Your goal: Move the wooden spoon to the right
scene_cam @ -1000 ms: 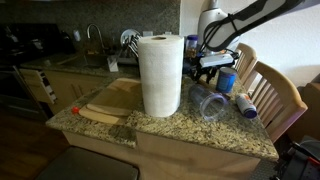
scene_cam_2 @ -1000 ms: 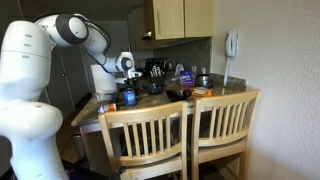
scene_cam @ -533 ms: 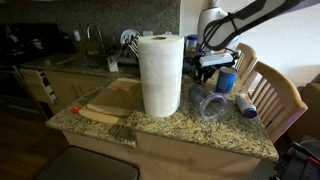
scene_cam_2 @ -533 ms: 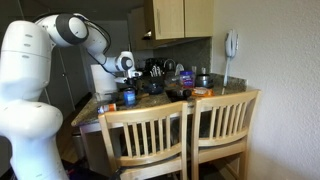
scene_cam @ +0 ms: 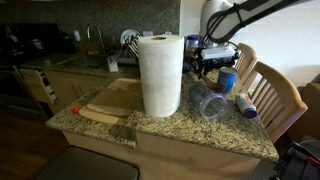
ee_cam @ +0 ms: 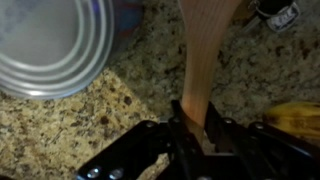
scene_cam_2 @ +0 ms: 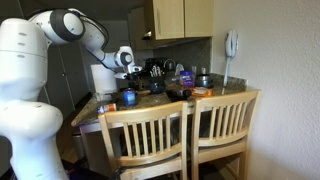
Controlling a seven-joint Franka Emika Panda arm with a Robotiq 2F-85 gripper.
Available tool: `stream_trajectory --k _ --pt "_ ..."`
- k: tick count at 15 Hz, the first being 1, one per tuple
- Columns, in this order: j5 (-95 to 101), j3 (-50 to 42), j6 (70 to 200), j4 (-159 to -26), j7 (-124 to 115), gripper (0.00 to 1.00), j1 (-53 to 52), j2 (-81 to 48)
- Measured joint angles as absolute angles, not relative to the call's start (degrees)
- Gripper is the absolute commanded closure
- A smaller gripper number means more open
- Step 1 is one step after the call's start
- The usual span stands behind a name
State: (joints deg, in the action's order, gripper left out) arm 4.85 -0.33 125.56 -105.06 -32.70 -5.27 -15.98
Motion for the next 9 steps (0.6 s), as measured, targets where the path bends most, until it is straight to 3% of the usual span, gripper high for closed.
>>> stream_trajectory --k 9 --pt "11.81 -0.67 125.16 -104.02 -39.54 0.94 -4.77 -2.35"
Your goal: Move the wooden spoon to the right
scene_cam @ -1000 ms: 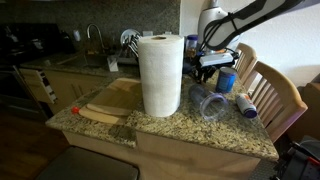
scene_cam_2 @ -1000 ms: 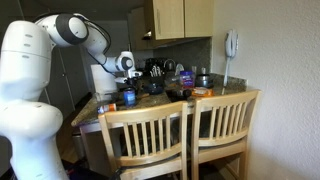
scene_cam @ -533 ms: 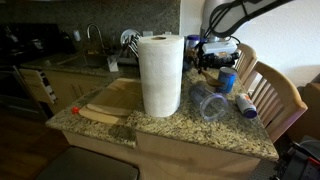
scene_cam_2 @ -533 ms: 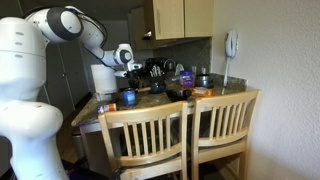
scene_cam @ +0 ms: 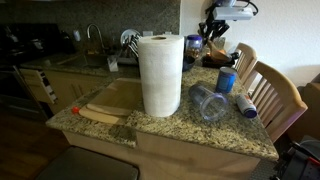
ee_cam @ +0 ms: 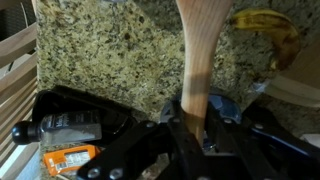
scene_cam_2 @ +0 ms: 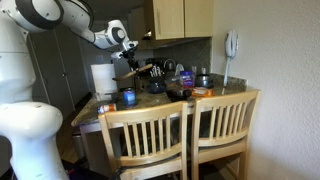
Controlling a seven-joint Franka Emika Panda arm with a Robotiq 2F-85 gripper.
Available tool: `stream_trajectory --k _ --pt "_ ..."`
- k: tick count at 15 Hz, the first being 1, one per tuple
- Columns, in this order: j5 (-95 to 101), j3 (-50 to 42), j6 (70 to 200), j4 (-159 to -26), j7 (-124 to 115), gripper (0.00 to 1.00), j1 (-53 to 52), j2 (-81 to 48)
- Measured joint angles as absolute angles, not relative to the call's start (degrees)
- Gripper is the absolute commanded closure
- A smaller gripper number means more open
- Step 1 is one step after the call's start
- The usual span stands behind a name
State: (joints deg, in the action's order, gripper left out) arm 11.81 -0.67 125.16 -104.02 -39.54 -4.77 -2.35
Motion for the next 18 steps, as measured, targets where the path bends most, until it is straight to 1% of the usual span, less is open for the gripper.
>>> stream_trajectory --k 4,11,14,18 --pt "11.85 -2.52 118.22 -100.55 -45.82 0.94 -1.98 -1.92" --pt "12.64 -6.91 116.33 -99.14 -58.8 0.94 2.5 -5.19" --pt "12.68 -7.5 118.73 -99.02 -61.58 0.94 2.88 -8.13" --pt "12.91 -8.3 127.83 -99.03 -66.0 0.94 2.88 -11.18"
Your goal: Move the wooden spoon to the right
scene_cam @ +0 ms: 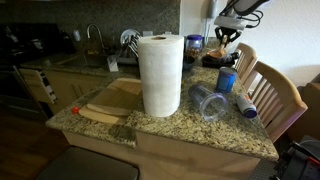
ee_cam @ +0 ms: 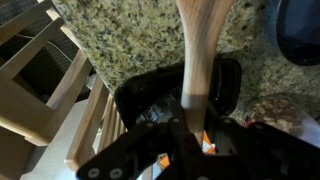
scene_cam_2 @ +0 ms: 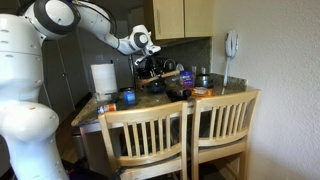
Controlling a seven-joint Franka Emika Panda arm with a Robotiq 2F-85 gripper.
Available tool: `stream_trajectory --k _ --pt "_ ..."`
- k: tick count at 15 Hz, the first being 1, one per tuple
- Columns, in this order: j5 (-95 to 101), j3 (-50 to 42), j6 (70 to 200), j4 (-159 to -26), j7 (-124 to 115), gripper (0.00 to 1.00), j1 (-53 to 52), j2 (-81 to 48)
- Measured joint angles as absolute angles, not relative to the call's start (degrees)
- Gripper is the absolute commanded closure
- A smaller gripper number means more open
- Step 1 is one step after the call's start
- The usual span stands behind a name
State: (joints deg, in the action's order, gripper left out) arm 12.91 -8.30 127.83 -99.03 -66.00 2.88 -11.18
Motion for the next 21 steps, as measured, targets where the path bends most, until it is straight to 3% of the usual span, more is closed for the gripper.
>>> stream_trajectory --k 5,13,14,15,17,21 --pt "13.16 -11.41 131.89 -98.95 -69.53 0.94 2.97 -14.67" --pt "2.71 -9.51 118.04 -97.28 -51.64 0.94 3.93 -17.0" --pt "2.71 -9.32 116.59 -96.85 -51.02 0.8 3.84 -17.04" --pt "2.72 -9.21 115.47 -96.49 -50.64 0.5 3.65 -17.06" --pt "2.78 -9.15 114.31 -96.02 -50.53 0.43 3.17 -17.08" --pt "2.78 -9.08 113.99 -95.49 -50.46 0.15 2.29 -17.07"
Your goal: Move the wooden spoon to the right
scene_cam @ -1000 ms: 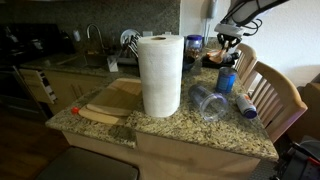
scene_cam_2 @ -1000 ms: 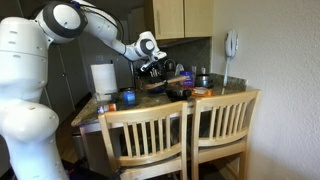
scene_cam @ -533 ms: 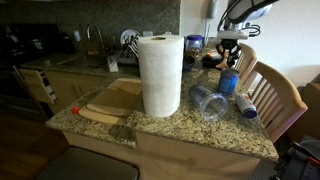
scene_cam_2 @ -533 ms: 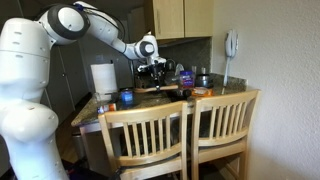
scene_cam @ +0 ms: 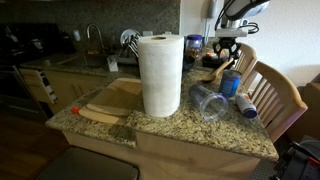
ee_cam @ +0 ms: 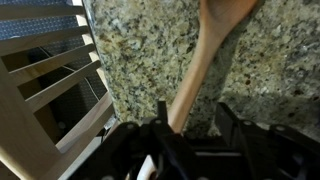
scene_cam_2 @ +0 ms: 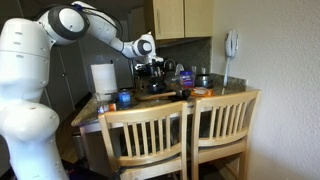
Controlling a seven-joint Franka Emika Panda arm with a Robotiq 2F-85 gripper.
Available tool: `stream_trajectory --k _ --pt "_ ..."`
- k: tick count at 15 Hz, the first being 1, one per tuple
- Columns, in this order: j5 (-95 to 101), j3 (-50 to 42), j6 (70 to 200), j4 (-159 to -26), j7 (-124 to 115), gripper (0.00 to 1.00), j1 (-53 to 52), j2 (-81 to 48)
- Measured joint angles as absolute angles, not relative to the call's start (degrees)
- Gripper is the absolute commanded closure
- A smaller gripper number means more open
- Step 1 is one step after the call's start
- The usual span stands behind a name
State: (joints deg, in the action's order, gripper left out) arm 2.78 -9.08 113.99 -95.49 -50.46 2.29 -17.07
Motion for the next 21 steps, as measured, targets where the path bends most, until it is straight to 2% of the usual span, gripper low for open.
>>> stream_trajectory --k 2,3,12,21 --pt "2.78 -9.07 113.99 -95.49 -50.45 0.02 2.06 -17.08" --pt "2.78 -9.06 114.0 -95.49 -50.45 0.0 2.01 -17.07" --pt "7.92 -8.0 128.19 -96.75 -51.26 0.0 -0.23 -13.03" --pt "-3.92 -0.4 125.32 -103.19 -30.1 0.0 -2.19 -3.25"
